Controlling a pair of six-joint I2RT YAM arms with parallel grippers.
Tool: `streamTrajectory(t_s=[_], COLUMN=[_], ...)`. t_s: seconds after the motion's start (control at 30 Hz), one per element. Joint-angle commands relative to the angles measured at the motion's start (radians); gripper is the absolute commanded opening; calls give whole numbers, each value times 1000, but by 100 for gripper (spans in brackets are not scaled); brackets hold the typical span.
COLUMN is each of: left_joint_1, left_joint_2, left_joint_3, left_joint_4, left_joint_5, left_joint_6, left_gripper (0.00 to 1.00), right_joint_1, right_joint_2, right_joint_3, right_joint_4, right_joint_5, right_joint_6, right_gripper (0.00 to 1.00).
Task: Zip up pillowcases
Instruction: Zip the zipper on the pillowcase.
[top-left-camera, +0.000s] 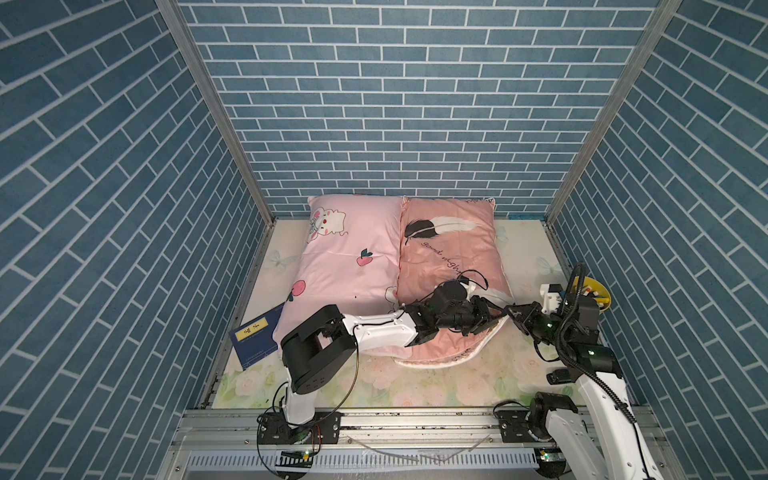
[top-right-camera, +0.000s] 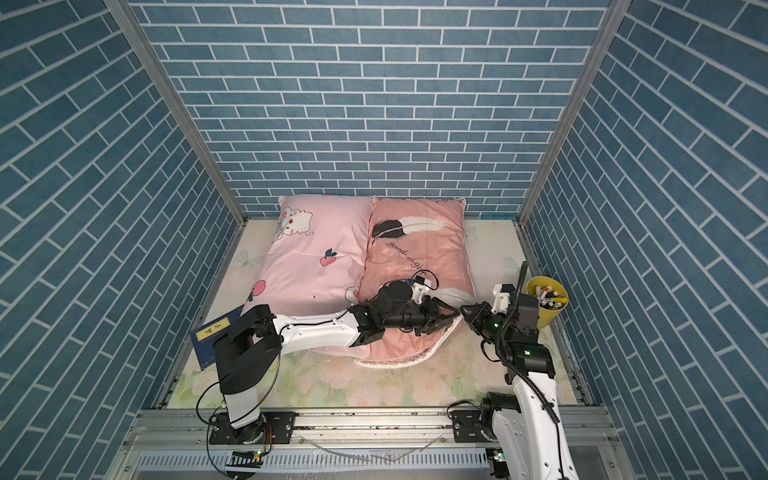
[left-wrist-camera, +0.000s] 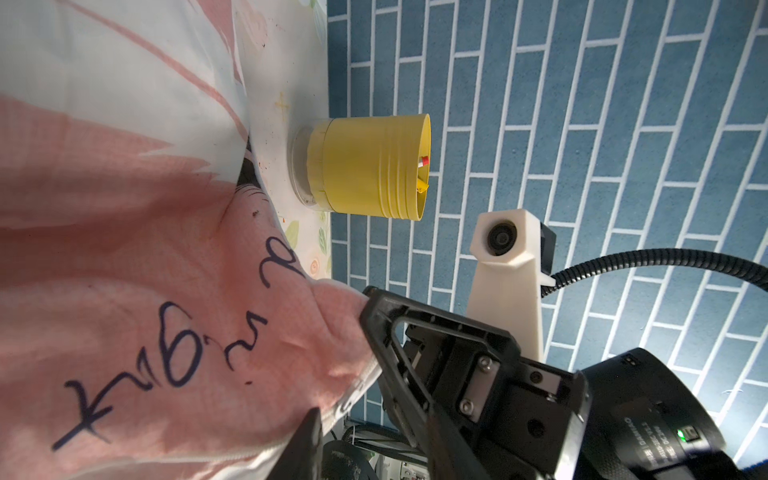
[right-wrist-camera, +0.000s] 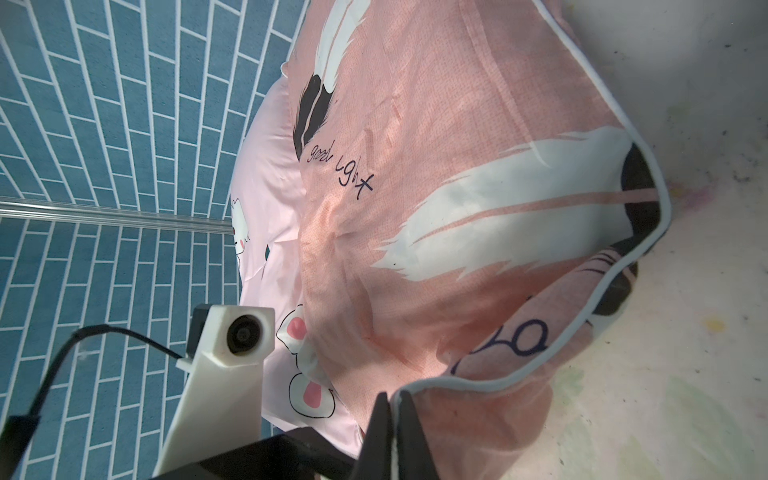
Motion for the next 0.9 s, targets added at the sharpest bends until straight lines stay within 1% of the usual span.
streamTrajectory(t_s=[0.0,0.13,0.43,0.67,0.87], left_joint_1=[-7,-7,-8,-9,-11], left_joint_2=[25,40,53,41,39], left_joint_3=[-10,-8,-25,-81,-96], left_joint_4=[64,86,116,153,171], left_joint_5=[1,4,2,-19,-33], left_joint_6=[-30,-37,-56,-82,-96], left_gripper=[40,40,39,39,38], right_joint_1=[14,27,43,43,44], right_joint_2=[-8,-9,-25,-54,-76], right_joint_3=[-25,-32,-90,-95,-127], right_joint_4=[54,62,151,131,171], right_joint_5=[13,14,3,48,55], right_joint_6=[55,64,157,177,237], right_gripper=[0,0,0,0,0])
